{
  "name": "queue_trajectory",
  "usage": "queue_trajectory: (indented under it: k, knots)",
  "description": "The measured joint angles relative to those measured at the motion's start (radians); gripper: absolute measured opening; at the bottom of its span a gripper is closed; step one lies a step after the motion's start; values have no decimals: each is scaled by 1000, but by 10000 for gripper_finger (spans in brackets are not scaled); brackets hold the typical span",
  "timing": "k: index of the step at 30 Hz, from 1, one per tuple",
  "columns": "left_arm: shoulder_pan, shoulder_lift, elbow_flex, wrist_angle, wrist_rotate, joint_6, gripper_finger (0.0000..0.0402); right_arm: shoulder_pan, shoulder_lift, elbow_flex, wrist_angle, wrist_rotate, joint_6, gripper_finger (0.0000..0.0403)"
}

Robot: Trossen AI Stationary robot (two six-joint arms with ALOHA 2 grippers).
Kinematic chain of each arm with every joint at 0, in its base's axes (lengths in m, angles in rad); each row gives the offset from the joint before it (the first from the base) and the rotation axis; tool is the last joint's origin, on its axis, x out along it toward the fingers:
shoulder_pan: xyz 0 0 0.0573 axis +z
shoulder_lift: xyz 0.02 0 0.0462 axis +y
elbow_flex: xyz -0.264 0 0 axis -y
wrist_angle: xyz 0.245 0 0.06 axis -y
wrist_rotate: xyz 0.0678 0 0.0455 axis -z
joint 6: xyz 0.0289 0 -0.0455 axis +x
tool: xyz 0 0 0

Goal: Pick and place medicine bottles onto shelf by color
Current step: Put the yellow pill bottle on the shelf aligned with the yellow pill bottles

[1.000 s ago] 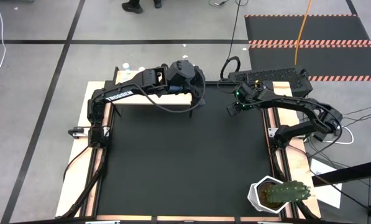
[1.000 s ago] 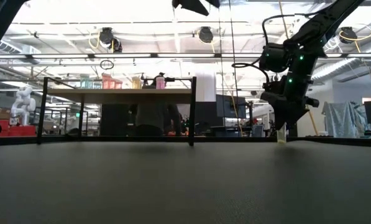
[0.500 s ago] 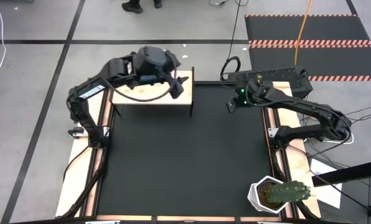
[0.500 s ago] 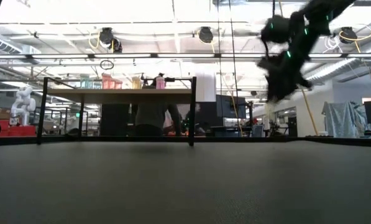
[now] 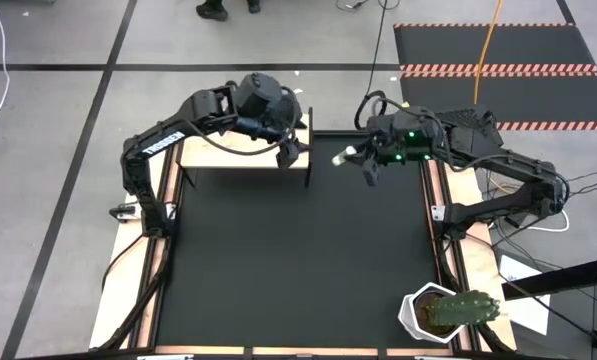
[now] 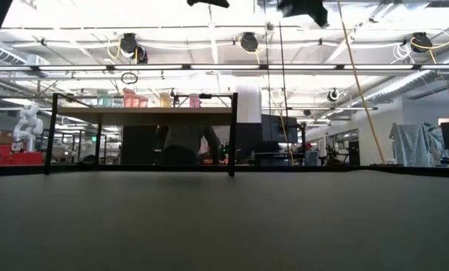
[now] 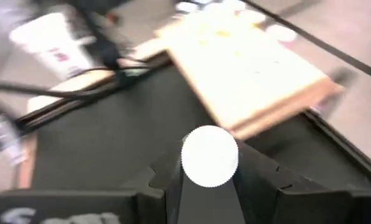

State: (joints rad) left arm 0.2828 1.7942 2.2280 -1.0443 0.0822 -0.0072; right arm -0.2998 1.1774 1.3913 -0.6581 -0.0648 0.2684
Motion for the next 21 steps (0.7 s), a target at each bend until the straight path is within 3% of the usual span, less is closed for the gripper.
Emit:
queue_trajectory:
  k: [5,9,16,21]
  knots:
    - [5,42,0,16,252,1,298,74,11,14,91,-121,-68,113]
    - [1,85,1,60,422,-17,298,122,35,15,124,-151,-110,113]
    - [0,153,0,68,556,-71,298,182,68,13,125,-155,-152,113]
    - [-2,170,0,84,734,-72,298,200,68,13,133,-156,-177,113]
